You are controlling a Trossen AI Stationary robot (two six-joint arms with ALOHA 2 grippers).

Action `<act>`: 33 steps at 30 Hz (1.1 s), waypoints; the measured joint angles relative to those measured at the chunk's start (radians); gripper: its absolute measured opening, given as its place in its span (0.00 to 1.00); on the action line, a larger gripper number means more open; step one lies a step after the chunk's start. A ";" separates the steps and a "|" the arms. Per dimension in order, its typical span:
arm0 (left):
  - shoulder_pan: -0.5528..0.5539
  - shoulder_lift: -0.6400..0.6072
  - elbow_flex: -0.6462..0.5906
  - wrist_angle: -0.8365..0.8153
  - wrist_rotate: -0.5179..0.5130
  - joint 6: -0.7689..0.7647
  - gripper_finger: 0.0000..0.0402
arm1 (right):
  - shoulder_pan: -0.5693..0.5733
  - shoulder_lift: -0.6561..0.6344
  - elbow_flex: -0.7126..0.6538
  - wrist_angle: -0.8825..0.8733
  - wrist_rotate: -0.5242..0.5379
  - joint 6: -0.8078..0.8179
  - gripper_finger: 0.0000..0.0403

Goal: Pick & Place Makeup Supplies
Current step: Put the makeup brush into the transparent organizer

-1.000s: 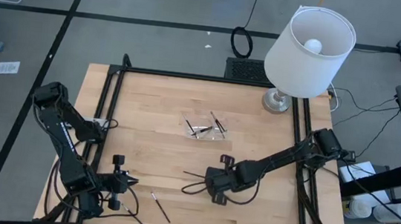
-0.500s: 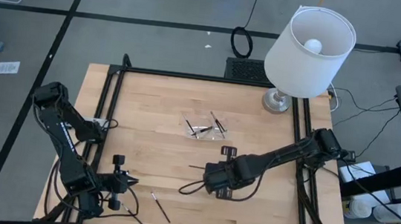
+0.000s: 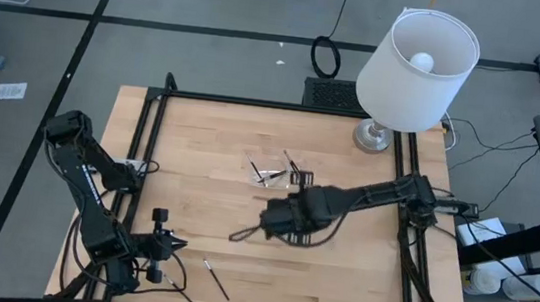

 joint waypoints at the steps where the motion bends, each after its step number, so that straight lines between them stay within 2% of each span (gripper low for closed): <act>1: 0.000 0.000 0.000 0.001 0.000 0.000 0.08 | -0.015 -0.003 0.001 -0.003 0.027 -0.032 0.00; 12: 0.000 0.000 0.000 0.003 0.000 0.011 0.08 | -0.190 -0.007 0.002 -0.004 0.441 -0.371 0.00; 19: 0.000 0.000 0.000 0.002 0.000 0.014 0.08 | -0.216 -0.006 0.001 0.049 0.661 -0.638 0.00; 26: 0.000 0.000 0.000 0.001 -0.027 -0.001 0.08 | -0.196 -0.008 -0.058 0.191 0.708 -0.845 0.00; 30: 0.008 0.000 0.000 0.003 -0.160 -0.020 0.08 | -0.162 -0.006 -0.131 0.237 0.708 -0.882 0.00; 33: 0.032 0.000 0.000 0.003 -0.315 -0.036 0.08 | -0.117 -0.007 -0.193 0.242 0.708 -0.875 0.00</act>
